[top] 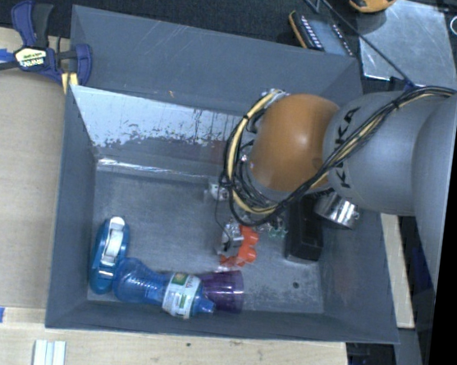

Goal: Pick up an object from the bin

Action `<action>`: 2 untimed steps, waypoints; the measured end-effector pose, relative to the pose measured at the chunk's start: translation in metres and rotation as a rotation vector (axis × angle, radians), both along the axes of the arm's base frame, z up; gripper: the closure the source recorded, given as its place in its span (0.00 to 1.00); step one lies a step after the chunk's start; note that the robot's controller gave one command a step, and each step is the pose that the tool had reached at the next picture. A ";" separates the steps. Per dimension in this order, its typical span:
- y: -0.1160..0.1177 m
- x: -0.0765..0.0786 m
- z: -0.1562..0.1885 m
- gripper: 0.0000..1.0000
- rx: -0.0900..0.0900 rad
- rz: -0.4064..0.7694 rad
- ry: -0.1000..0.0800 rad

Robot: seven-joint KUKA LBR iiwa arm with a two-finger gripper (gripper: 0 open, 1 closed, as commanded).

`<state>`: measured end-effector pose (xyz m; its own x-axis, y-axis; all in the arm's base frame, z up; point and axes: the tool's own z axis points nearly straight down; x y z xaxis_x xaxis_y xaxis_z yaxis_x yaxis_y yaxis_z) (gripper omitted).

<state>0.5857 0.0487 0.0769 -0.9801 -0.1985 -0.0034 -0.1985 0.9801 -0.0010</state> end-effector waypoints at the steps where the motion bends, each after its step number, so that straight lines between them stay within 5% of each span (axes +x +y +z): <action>1: -0.017 0.001 0.000 0.00 0.002 -0.228 0.001; 2: -0.019 0.002 0.000 0.00 0.002 -0.260 0.001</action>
Offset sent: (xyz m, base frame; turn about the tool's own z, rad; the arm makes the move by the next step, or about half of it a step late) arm 0.0400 -0.0375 -0.0069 0.2225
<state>0.5881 0.0301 0.0770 -0.9982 0.0599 -0.0023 0.0599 0.9982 0.0016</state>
